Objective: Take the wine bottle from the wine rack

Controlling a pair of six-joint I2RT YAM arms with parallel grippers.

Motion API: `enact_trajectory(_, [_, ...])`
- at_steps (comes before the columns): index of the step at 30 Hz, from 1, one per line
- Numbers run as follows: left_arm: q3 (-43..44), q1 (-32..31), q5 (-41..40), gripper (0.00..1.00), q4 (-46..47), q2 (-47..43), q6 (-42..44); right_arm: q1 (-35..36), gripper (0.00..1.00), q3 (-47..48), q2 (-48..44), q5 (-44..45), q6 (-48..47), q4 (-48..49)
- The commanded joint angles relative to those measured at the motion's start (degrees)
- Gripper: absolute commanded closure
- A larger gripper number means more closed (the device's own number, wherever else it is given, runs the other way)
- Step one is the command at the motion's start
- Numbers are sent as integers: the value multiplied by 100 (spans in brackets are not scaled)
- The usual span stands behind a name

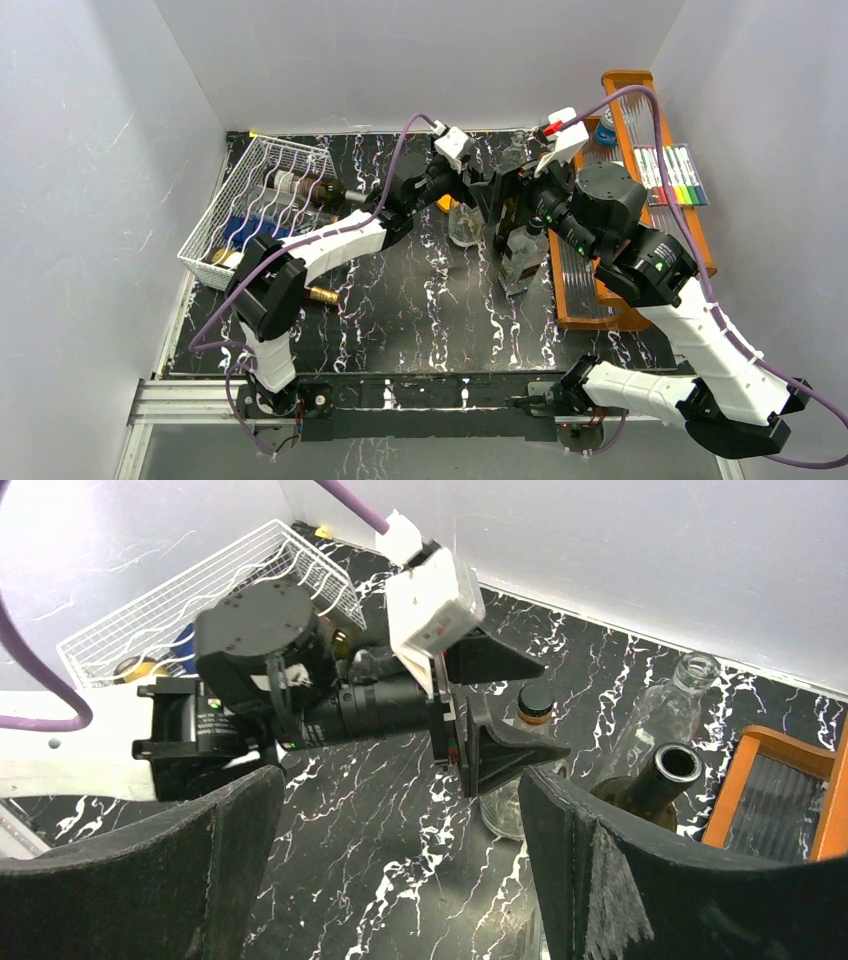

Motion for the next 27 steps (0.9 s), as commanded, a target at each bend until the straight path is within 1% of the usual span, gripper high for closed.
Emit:
enact_trajectory(1, [-76, -28, -19, 17, 83, -704, 39, -19, 2, 74, -68, -183, -134, 356])
enact_trajectory(2, [-68, -32, -7, 13, 28, -739, 46, -20, 2, 89, -56, -216, -149, 356])
enact_trajectory(3, [-64, -33, 6, 6, -37, -779, 23, -20, 2, 114, -44, -241, -168, 343])
enact_trajectory(4, [-49, -33, 29, 2, -115, -816, -6, -19, 2, 157, -30, -262, -190, 312])
enact_trajectory(11, [-178, -28, 256, 2, -737, -1231, -98, -24, 2, 297, 4, -283, -360, 207])
enact_trajectory(17, [-470, -32, 59, 2, -1339, -1935, 54, -22, 2, 158, -1, -308, -400, 314])
enact_trajectory(23, [-694, -24, 80, 2, -1876, -2656, 253, -24, 2, 108, 32, -447, -374, 406])
enact_trajectory(27, [-898, -11, -182, 2, -2286, -3164, 341, -20, 2, 150, 116, -509, -374, 398])
